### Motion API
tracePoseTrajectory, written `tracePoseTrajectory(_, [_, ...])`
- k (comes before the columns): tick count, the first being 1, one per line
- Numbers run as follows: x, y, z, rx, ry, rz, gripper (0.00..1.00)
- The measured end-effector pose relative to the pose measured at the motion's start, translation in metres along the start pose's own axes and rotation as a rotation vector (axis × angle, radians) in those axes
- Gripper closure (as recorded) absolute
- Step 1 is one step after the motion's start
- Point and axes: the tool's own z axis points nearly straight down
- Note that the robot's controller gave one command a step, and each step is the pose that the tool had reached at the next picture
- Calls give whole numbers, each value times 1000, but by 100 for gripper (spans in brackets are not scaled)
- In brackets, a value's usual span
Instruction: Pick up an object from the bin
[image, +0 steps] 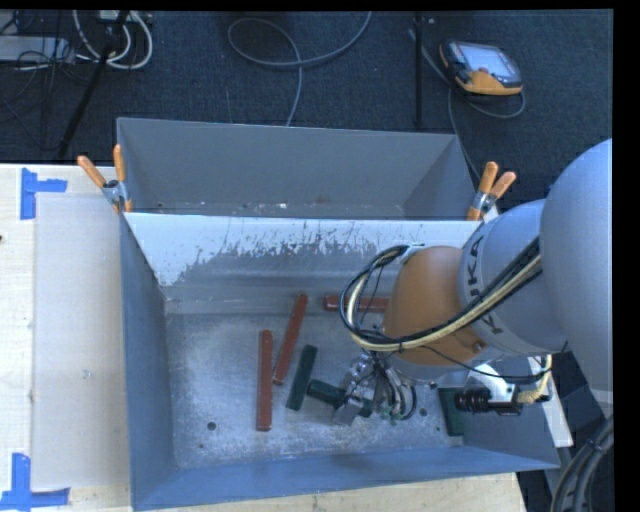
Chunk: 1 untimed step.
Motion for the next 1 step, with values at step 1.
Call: tracePoseTrajectory(1, [-1, 0, -36, -2, -1, -4, 100])
